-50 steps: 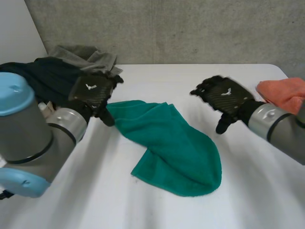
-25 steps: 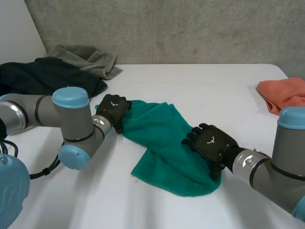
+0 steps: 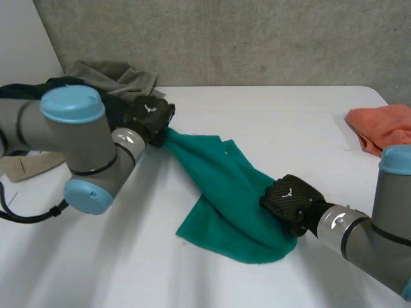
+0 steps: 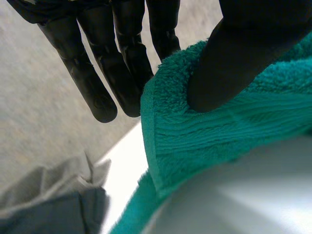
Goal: Fold the laundry.
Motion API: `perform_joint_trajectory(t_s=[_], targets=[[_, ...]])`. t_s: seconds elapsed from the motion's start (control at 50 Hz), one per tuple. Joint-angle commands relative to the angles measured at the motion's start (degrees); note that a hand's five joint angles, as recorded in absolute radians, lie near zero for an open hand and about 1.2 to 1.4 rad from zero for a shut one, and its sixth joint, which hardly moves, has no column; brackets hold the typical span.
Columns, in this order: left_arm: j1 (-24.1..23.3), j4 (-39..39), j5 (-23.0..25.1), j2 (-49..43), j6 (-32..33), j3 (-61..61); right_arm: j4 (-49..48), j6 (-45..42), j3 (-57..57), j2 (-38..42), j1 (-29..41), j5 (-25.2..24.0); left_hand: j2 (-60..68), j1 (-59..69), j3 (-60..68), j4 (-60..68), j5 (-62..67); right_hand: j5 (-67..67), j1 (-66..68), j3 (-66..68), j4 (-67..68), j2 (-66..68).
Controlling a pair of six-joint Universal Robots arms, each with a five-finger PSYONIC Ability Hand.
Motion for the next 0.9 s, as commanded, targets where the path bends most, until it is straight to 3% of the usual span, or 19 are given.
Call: perform_joint_trajectory(t_s=[0.02,0.12,0.16,0.22,0.3,0.42,0.58,0.76,0.9], targets=[[-0.6,0.1,0.1,10.6,0.0,-4.9,13.5,0.2,1.1,-6.5,0.3,-0.5,11.6,14.1,12.1,11.5,14.2,13.2,15.3,11.8,11.5,12.7],[-0.6,0.1,0.2,16.0,0.2,-6.3,24.6,0.1,4.1,-7.0,6.4,-4.2,11.6,14.1,12.1,11.5,14.2,13.2,15.3,11.8,11.5,12.7],[-0.4,0.2,0.0,18.2,0.3,-6.5,24.6,0.3,4.0,-7.5,10.9,-5.9,11.6,14.1,12.1,11.5,14.2,13.2,15.3,11.8,11.5,12.7],[-0.3,0.1,0.1,20.2,0.4,-6.6,19.9,3.1,2.0,-12.1,11.3,-5.6,11.6,14.1,12.1,11.5,14.2,13.2,15.3,11.8,11.5,12.7],[-0.5,-0.8,0.2,23.2,0.6,-7.2,11.4,10.7,-3.0,-16.8,4.1,-3.3,11.6,14.1,12.1,11.5,14.2,-49.3,-47.3,-50.8,-51.0,-49.9],[-0.9,-4.0,0.8,29.7,0.7,-10.6,4.4,16.3,-12.1,-15.8,-3.9,-1.8,11.6,14.1,12.1,11.5,14.2,-56.8,-54.7,-58.2,-58.5,-57.3],[-5.1,-6.0,0.8,37.5,0.6,-16.7,5.2,15.8,-33.4,3.6,-3.9,-4.4,11.6,14.1,12.1,11.5,14.2,-56.8,-54.7,-58.2,-58.5,-57.3],[-10.3,-6.4,0.3,46.4,0.7,-23.1,9.6,15.5,-52.3,25.0,2.8,-20.5,11.6,14.1,12.1,11.5,14.2,-56.8,-54.7,-58.2,-58.5,-57.3],[-10.6,-6.9,0.2,48.1,0.6,-23.9,16.9,15.1,-56.9,34.1,9.0,-24.0,11.6,14.1,12.1,11.5,14.2,-56.8,-54.7,-58.2,-58.5,-57.3]])
